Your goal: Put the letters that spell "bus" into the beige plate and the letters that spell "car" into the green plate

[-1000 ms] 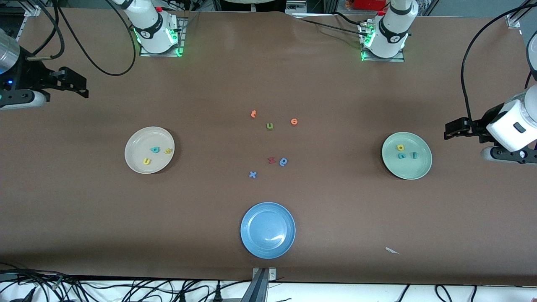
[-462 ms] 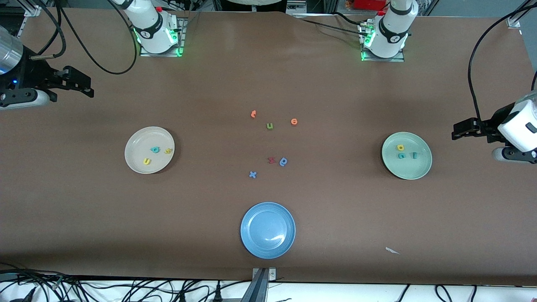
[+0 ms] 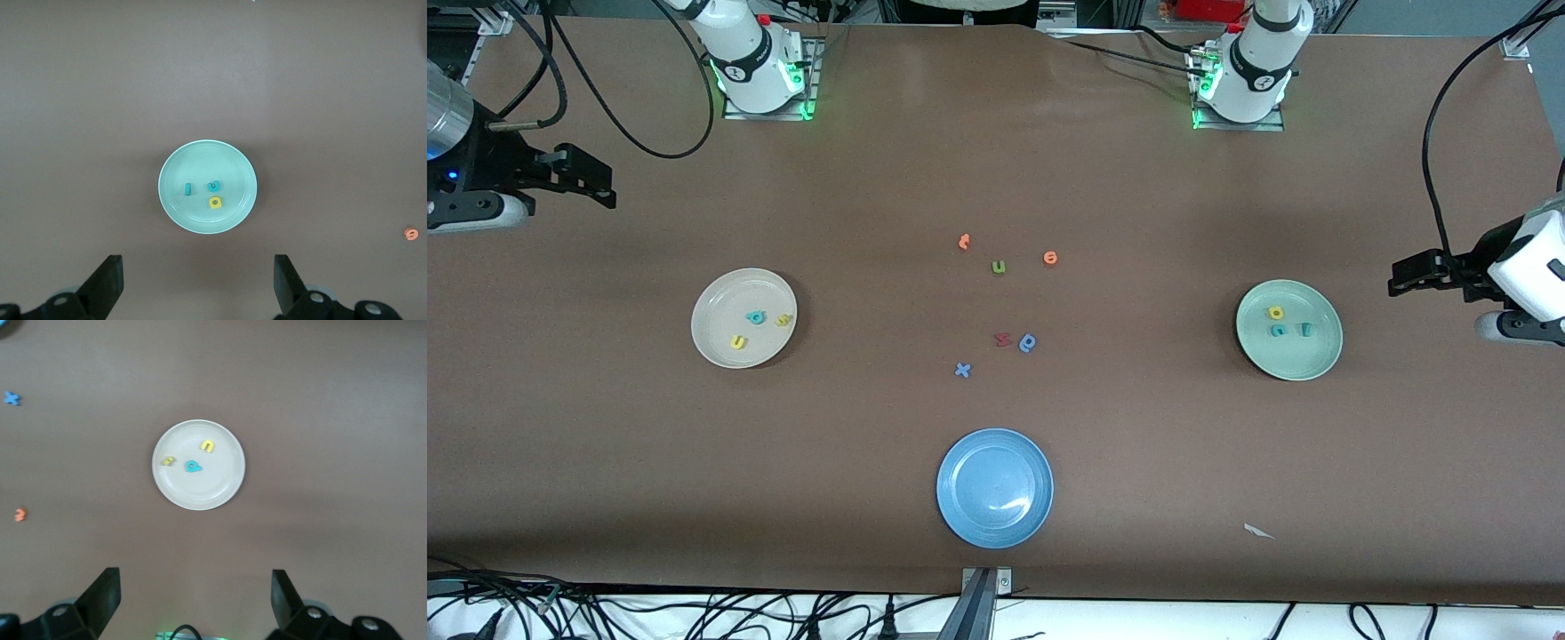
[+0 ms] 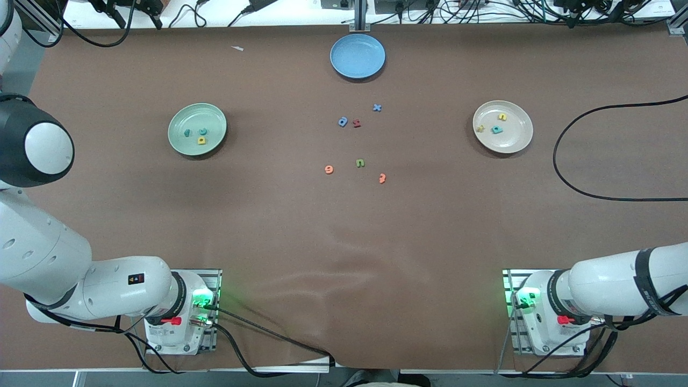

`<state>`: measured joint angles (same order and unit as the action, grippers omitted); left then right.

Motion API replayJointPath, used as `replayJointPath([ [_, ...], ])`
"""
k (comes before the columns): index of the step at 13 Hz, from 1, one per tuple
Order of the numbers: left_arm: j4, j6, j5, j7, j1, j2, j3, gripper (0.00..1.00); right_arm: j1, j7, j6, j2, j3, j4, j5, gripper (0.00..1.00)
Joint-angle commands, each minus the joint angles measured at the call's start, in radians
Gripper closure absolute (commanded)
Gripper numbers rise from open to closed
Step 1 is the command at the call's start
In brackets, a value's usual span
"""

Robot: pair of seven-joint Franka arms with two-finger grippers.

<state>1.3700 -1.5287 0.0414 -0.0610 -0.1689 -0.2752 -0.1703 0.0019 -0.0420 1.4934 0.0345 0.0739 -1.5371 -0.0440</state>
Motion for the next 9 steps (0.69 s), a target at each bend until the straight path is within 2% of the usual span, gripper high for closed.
replayJointPath([
  [1, 0.004, 0.01, -0.006, -0.022, -0.004, 0.017, 0.0, 0.01, -0.003, 0.004, -0.007, -0.001, 0.0, -0.005, -0.024, 0.0],
  [9, 0.004, 0.019, -0.008, -0.022, -0.006, 0.027, 0.0, 0.01, -0.003, 0.004, -0.002, 0.002, -0.002, -0.005, -0.025, 0.0],
])
